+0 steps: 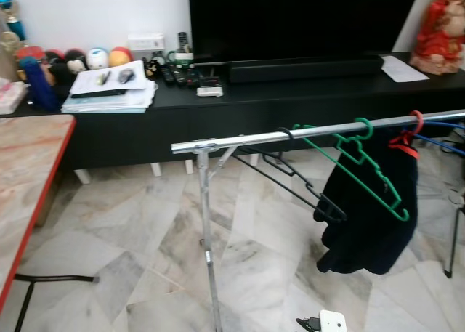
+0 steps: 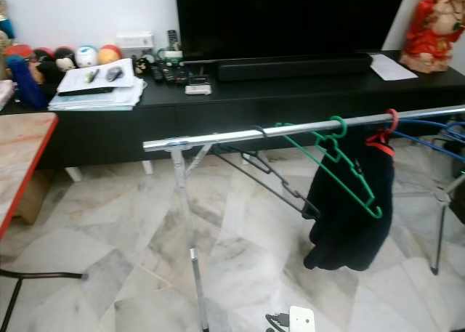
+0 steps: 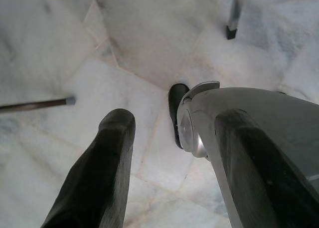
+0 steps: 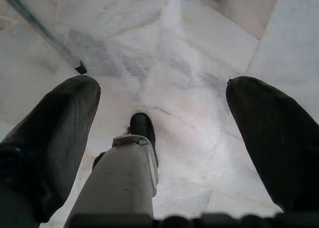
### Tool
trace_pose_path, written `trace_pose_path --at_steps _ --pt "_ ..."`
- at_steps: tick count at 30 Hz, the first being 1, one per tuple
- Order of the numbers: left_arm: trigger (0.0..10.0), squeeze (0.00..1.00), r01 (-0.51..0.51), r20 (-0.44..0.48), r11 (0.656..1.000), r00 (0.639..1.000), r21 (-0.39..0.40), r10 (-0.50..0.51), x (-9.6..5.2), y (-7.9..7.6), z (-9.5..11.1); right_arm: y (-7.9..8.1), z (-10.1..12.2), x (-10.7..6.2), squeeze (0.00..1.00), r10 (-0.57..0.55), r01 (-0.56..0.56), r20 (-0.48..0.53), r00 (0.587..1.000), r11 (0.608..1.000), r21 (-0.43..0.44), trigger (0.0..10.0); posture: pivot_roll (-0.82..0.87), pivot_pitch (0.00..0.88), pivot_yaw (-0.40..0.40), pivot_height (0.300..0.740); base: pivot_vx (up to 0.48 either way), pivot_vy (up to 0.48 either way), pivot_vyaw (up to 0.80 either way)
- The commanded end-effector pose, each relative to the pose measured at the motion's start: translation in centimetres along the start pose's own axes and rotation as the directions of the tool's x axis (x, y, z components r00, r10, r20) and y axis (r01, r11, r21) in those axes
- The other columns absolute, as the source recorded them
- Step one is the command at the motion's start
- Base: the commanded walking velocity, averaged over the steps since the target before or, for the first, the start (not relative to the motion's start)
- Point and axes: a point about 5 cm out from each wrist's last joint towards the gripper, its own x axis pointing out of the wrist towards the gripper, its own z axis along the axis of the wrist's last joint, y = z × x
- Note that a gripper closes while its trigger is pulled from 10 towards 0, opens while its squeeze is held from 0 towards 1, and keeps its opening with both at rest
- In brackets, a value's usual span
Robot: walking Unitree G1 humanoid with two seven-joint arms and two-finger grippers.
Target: Hang hanger
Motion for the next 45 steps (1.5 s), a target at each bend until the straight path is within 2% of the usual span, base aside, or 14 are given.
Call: trace_pose_path --at_steps 1,10,14,28,33,45 --pt "10.0 0.00 0.005 -0.041 1.000 0.999 -0.001 -0.005 -0.25 -0.08 -1.04 0.03 -0.45 -0.06 0.00 -0.003 0.003 -0.021 1.000 1.000 0.006 10.0 0.05 0.107 -0.023 0.740 0.000 0.000 -0.79" --pt "10.0 0.00 0.003 -0.046 1.000 0.999 0.022 -0.002 -0.23 -0.02 -1.02 -0.01 -0.34 -0.04 0.00 -0.002 0.002 -0.020 1.000 1.000 0.004 10.0 0.05 0.120 -0.027 0.740 0.000 -0.079 -0.79" --pt "10.0 0.00 -0.007 -0.047 1.000 0.999 -0.006 0.006 -0.24 -0.01 -1.07 -0.05 -0.30 -0.03 0.00 -0.002 0.002 -0.020 1.000 1.000 0.004 10.0 0.05 0.128 -0.030 0.740 0.000 -0.083 -0.79" --pt "10.0 0.00 0.004 -0.045 1.000 0.999 0.005 -0.004 -0.18 -0.37 -0.96 -0.10 -0.25 -0.02 0.00 -0.002 0.001 -0.021 1.000 1.000 -0.002 10.0 0.05 0.135 -0.033 0.740 0.000 0.000 -0.79" --pt "10.0 0.00 0.004 -0.036 1.000 0.999 0.030 -0.003 -0.12 -0.34 -0.70 -0.08 -0.24 -0.01 0.00 0.000 0.000 -0.021 1.000 1.000 -0.002 10.0 0.05 0.135 -0.033 0.740 0.000 -0.243 -0.79" --pt "10.0 0.00 0.006 -0.036 1.000 0.999 0.008 -0.006 -0.17 -0.70 -0.88 -0.09 -0.25 -0.02 0.00 0.000 0.000 -0.022 1.000 1.000 -0.005 10.0 0.05 0.136 -0.034 0.740 0.000 -0.080 -0.79"
